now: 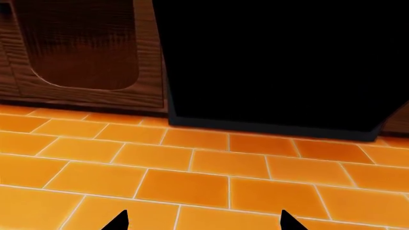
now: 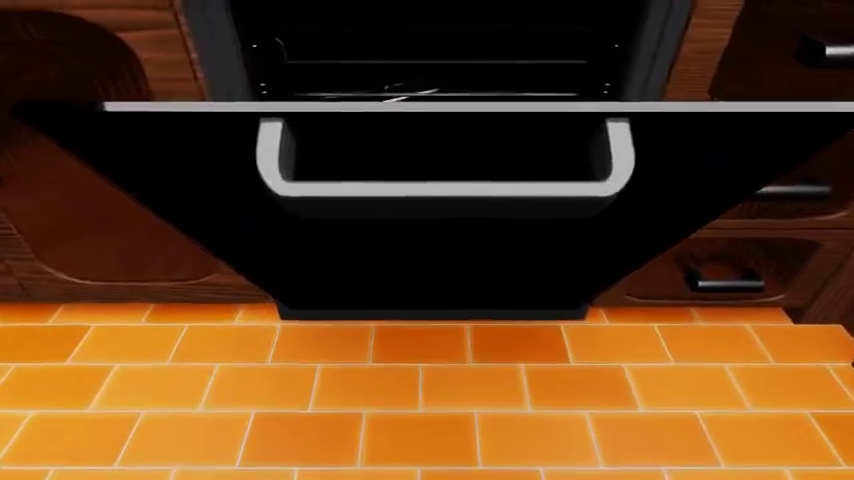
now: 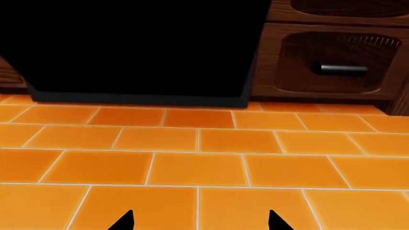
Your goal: Close the dishwasher door
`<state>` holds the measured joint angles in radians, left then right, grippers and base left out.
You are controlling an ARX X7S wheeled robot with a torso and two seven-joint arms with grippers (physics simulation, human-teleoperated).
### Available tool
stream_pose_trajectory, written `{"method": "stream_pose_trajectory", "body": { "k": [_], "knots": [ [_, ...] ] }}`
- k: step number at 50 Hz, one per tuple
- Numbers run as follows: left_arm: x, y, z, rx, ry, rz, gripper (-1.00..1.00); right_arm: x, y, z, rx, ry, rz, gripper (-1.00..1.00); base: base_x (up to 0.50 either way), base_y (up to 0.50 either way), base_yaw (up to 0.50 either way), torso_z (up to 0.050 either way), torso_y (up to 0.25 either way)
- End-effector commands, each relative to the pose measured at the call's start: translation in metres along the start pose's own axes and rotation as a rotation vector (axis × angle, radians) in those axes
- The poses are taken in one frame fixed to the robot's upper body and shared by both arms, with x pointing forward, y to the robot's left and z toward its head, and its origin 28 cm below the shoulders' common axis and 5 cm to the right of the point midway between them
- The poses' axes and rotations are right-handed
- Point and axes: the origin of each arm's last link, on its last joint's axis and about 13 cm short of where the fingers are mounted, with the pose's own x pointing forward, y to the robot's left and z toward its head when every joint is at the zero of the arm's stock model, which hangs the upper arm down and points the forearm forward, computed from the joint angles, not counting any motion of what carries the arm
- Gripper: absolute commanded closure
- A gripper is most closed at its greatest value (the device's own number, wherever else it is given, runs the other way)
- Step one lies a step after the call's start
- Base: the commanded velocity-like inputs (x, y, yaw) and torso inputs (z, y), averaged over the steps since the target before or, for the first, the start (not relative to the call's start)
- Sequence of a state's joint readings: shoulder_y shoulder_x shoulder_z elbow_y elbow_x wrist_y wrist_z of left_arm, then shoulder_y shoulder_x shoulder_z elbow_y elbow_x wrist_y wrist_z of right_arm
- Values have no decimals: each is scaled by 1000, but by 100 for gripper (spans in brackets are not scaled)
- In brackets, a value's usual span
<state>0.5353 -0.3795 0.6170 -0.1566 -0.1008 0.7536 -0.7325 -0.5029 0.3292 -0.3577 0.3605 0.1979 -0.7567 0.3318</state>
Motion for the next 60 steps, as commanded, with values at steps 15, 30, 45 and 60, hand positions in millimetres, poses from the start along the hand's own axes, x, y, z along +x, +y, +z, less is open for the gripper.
{"method": "stream_pose_trajectory", "body": {
  "k": [15, 30, 45, 60],
  "knots": [
    [0, -1, 1, 2, -1, 0, -100, 1, -1, 1, 0, -2, 0, -100, 205, 58, 0, 0, 0],
    [-1, 0, 0, 3, -1, -1, -100, 0, -1, 1, 3, -1, -3, -100, 187, 43, 0, 0, 0],
    [-1, 0, 0, 2, -1, 2, -100, 2, 0, 2, 8, 4, -2, -100, 70, 0, 0, 0, 0],
    [-1, 1, 0, -2, 0, 4, -100, 0, 0, 1, 6, 1, -1, -100, 67, 0, 0, 0, 0]
  ]
}}
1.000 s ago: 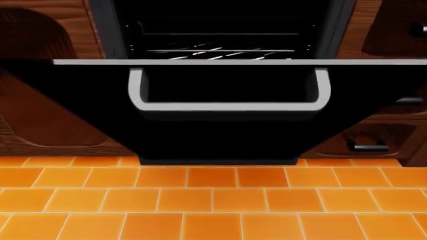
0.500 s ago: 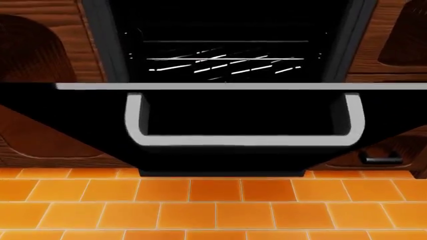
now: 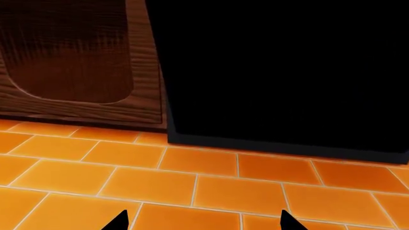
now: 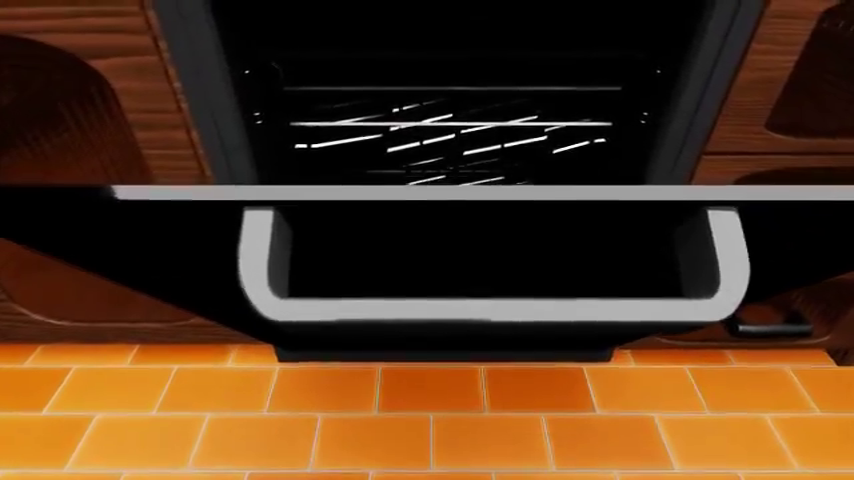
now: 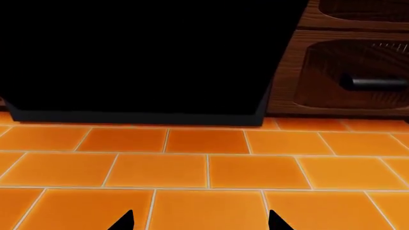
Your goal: Close the dishwasher door
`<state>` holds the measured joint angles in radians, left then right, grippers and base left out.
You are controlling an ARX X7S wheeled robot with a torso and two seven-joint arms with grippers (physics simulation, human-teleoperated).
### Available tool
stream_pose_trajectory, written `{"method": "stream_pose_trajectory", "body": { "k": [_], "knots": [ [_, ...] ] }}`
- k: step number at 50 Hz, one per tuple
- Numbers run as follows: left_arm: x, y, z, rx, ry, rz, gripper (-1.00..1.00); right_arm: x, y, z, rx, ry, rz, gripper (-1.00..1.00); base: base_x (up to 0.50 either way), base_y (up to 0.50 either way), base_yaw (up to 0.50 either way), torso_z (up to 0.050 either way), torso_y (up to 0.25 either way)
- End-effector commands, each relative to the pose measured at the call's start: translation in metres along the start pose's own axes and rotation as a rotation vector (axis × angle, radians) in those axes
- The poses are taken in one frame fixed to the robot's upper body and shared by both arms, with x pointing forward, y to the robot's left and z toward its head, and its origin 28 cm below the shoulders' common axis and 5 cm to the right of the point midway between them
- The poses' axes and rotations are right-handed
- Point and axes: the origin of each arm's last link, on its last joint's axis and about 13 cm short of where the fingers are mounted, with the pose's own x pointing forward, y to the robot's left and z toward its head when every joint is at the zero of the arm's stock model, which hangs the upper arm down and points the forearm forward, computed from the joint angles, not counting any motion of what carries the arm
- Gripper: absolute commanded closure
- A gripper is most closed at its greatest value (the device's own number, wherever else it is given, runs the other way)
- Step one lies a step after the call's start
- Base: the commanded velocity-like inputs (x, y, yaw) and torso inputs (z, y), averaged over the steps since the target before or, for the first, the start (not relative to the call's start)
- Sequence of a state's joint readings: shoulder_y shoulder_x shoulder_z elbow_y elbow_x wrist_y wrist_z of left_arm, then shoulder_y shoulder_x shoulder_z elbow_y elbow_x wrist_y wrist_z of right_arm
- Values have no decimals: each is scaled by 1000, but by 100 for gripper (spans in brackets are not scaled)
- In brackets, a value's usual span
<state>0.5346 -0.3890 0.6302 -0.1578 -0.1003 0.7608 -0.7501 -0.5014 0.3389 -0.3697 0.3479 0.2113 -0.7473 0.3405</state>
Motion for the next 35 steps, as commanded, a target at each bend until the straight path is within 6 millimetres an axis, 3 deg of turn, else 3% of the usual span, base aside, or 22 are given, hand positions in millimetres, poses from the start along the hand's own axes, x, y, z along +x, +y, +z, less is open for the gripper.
{"method": "stream_pose_trajectory", "body": {
  "k": [1, 35],
  "knots": [
    [0, 0, 0, -2, 1, 1, -100, -1, 0, 0, -1, -1, 1, -100, 121, 0, 0, 0, 0],
    [-2, 1, -1, 0, 1, 4, -100, 1, 0, 0, 2, 4, 0, -100, 156, -1, 0, 0, 0]
  ]
}}
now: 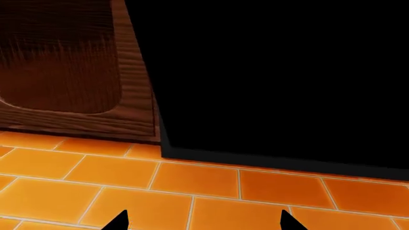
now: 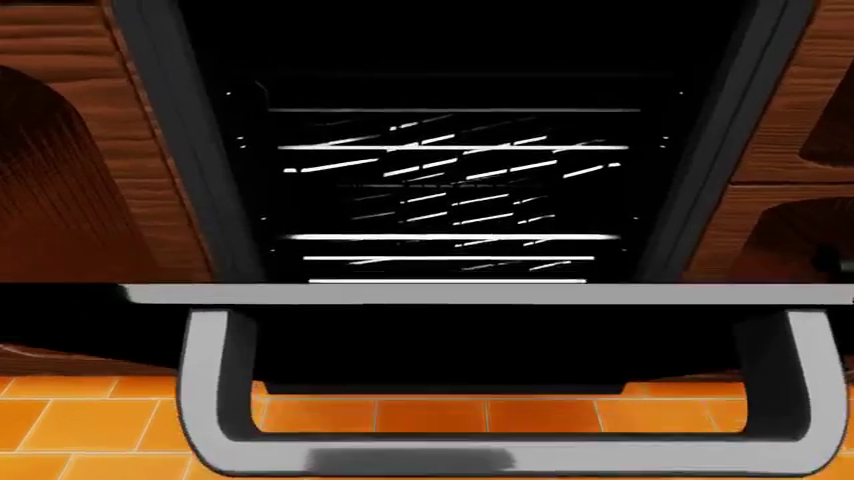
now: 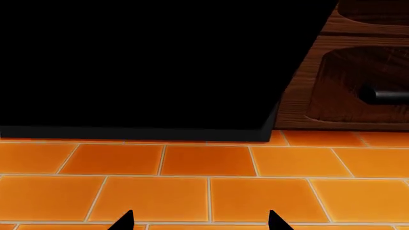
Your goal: Close the dishwasher door
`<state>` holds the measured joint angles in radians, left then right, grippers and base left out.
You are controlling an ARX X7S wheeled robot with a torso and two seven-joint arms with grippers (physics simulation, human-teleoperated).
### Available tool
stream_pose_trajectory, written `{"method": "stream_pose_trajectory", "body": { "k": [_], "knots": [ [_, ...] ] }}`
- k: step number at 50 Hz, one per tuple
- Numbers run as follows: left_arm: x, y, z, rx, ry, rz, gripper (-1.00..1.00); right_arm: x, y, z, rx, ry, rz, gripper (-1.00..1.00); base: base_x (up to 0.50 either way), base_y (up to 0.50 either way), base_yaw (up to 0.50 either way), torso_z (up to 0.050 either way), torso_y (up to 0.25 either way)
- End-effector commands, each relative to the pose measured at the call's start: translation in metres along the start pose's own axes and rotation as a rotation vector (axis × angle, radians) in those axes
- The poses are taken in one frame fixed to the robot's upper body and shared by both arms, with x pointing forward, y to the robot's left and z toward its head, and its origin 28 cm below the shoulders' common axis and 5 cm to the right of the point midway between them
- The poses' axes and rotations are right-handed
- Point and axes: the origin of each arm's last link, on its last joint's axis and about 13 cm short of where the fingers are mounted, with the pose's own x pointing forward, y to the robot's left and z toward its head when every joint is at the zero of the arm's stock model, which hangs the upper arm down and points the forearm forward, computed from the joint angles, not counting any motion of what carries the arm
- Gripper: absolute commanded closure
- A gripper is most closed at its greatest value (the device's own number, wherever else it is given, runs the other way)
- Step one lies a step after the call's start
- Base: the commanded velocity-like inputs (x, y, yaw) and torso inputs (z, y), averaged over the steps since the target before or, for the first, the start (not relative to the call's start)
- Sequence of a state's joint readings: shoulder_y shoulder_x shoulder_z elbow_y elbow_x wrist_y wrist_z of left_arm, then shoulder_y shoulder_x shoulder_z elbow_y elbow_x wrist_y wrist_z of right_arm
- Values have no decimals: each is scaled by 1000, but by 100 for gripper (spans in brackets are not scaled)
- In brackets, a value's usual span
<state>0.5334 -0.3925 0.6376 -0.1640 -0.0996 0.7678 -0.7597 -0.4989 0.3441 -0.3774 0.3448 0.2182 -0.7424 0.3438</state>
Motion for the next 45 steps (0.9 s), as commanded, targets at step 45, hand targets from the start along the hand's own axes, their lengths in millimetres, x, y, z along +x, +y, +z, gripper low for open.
{"method": "stream_pose_trajectory", "body": {
  "k": [45],
  "knots": [
    [-1, 1, 1, 2, 0, 2, -100, -2, 0, 0, -5, -7, -3, -100, 133, -23, 0, 0, 0]
  ]
}}
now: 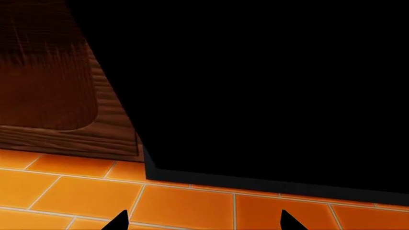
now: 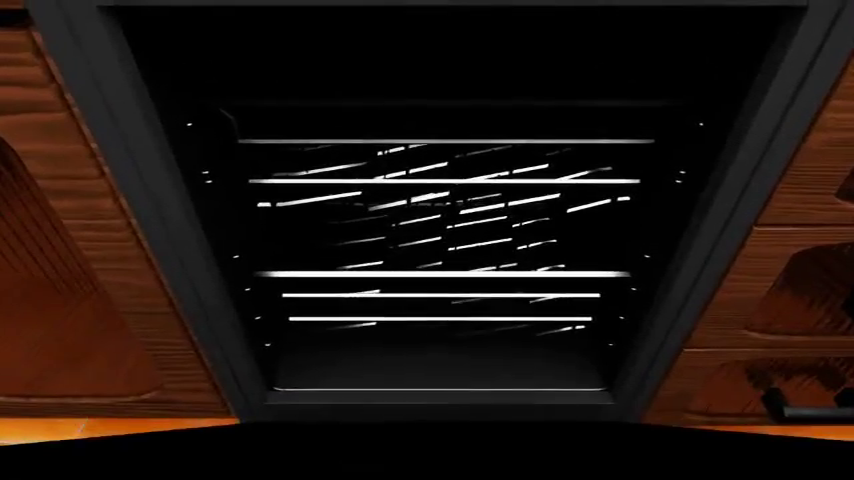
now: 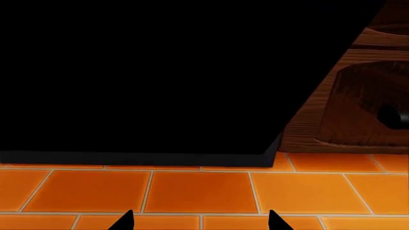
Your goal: Close the dishwasher door
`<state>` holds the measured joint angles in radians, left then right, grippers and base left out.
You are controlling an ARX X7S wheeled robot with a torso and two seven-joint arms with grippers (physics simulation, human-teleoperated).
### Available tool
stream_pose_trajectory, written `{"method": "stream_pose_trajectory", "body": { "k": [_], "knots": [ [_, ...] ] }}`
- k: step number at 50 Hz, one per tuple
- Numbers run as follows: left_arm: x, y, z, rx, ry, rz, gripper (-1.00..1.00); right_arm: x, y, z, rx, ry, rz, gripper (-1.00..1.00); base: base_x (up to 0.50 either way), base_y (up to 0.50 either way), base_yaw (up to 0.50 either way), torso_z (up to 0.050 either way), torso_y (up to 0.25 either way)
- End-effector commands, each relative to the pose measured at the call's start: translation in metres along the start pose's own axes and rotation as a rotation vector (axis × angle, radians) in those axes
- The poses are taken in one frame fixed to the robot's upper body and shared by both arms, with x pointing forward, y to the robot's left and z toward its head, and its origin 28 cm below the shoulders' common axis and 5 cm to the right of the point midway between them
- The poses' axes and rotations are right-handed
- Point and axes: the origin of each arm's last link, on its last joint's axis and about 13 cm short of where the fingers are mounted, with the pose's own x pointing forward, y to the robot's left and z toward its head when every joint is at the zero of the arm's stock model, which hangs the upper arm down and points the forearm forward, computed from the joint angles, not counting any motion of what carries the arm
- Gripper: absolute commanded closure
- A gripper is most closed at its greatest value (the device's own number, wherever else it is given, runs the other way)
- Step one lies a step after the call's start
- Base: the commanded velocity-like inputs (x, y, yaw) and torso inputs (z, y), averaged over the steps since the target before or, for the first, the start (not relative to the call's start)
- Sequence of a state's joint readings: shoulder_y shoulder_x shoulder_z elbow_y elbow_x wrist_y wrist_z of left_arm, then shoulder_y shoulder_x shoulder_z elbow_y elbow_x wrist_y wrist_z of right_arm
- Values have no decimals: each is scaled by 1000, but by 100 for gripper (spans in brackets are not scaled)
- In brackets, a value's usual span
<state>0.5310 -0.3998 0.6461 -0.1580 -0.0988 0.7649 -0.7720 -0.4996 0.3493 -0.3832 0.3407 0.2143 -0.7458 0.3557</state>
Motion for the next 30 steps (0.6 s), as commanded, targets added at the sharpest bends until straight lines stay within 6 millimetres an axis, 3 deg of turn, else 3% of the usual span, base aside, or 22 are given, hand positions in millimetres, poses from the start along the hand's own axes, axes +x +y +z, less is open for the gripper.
{"method": "stream_pose_trajectory", "body": {
  "k": [1, 20, 30],
  "knots": [
    [-1, 0, 0, 0, 1, 0, -100, -2, 0, 0, -1, -2, -2, -100, 0, 0, 0, 0, 0],
    [-1, 0, 0, 17, 8, -1, -100, -1, 0, -1, -9, 13, -1, -100, 0, 0, 0, 0, 0],
    [11, -3, 0, 54, 65, -38, -100, 4, 1, -1, -16, 61, 9, -100, 0, 0, 0, 0, 0]
  ]
}}
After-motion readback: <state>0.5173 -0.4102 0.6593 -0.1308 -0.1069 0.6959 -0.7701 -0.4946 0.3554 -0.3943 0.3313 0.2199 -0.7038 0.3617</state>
